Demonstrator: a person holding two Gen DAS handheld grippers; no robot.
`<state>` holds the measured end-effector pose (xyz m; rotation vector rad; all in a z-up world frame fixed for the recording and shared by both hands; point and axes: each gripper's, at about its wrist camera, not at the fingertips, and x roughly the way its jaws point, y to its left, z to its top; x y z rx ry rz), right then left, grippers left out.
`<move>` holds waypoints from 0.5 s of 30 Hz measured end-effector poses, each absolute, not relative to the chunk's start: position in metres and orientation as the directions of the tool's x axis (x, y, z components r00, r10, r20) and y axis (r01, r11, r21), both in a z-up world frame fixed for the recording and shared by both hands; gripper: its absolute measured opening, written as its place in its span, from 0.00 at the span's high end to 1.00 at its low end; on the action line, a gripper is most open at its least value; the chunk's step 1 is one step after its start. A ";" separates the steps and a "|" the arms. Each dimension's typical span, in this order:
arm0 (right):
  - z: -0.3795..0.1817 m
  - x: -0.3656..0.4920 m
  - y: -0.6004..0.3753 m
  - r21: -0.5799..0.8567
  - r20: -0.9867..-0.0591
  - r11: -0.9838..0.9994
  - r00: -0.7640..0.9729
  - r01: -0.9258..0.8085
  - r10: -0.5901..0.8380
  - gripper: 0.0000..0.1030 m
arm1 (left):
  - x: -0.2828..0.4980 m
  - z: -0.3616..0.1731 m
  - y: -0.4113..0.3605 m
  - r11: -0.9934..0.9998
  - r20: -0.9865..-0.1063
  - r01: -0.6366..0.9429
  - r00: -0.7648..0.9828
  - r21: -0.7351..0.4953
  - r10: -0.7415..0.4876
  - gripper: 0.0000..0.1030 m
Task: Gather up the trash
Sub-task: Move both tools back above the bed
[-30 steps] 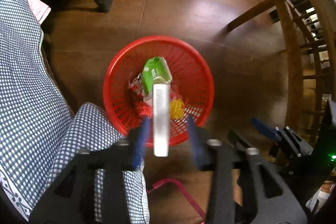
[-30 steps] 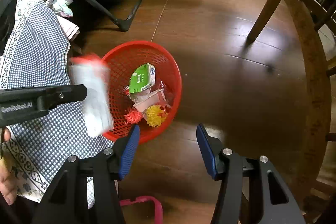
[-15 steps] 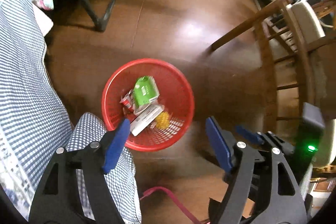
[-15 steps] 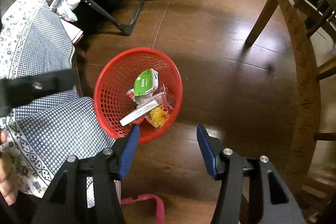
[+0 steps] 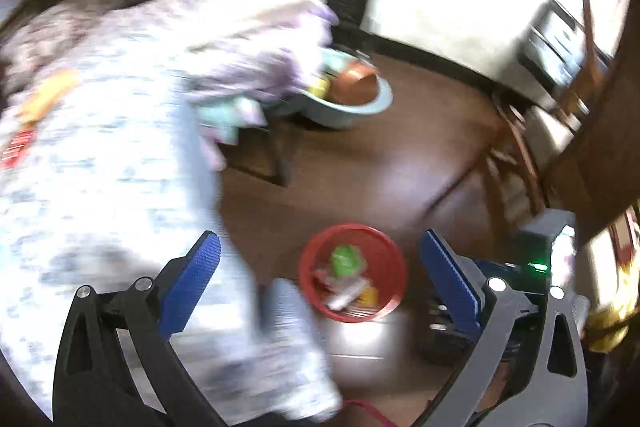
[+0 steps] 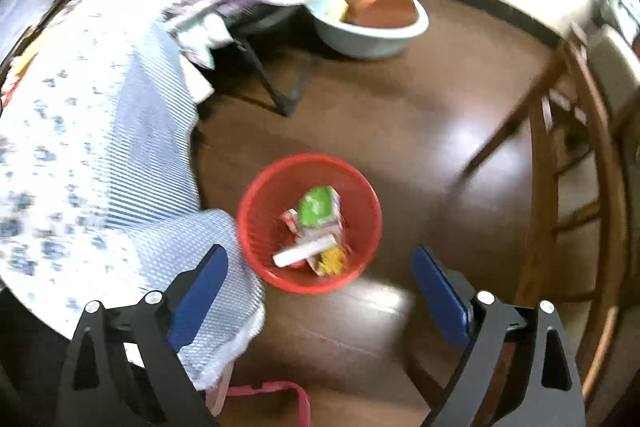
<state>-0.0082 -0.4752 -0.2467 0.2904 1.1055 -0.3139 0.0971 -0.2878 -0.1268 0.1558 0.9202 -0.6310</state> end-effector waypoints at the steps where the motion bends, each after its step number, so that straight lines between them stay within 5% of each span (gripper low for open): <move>1: -0.236 -0.005 -0.466 0.072 -0.897 0.927 0.430 0.369 -0.102 0.10 | 0.101 -0.119 -0.271 0.831 -0.774 0.542 0.469 -0.128 -0.425 0.07; 10: -0.142 0.026 -0.361 0.068 -0.815 0.985 0.578 0.157 -0.036 0.07 | 0.161 -0.041 -0.077 0.987 -0.676 0.162 0.727 0.001 -0.119 0.07; 15: -0.103 0.042 -0.299 0.073 -0.774 0.996 0.633 0.050 0.025 0.06 | 0.186 -0.047 -0.004 0.998 -0.684 0.009 0.727 -0.068 -0.053 0.07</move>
